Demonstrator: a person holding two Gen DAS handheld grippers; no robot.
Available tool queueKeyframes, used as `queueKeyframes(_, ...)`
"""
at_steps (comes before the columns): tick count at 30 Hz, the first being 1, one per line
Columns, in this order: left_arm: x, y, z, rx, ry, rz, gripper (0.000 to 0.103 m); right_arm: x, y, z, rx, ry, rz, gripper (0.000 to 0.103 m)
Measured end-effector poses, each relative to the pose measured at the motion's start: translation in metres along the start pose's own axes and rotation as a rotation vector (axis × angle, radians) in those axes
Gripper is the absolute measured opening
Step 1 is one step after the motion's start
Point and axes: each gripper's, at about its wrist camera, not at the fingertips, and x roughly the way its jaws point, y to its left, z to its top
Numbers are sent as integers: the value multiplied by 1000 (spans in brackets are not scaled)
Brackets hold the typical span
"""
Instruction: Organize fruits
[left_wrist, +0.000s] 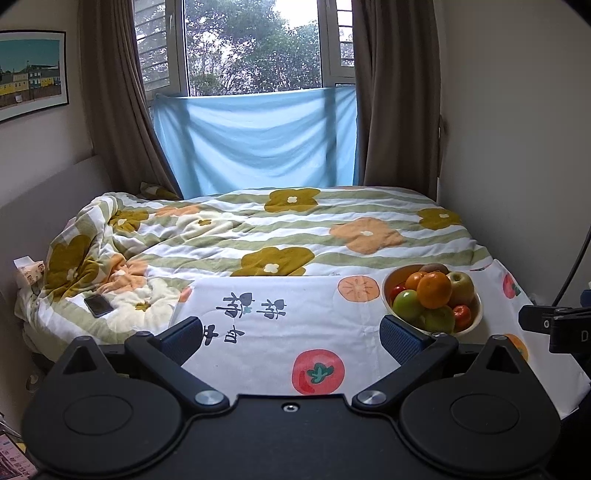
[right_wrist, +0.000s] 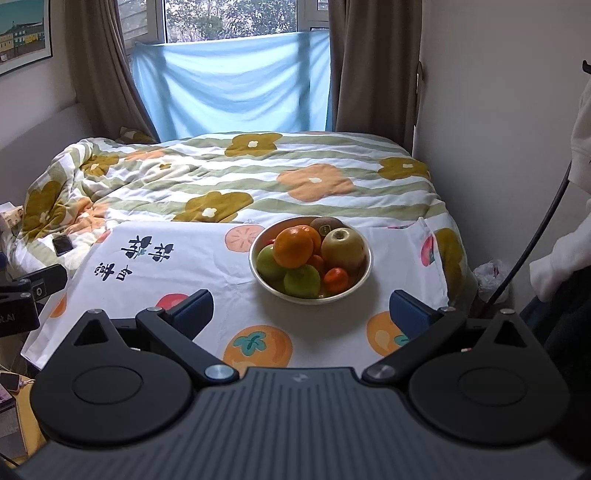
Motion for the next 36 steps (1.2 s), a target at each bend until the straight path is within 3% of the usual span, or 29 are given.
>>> queueKeyframes(36,4,-2,-2,7,7,7,103,11,-5,0,27,35,-2,103)
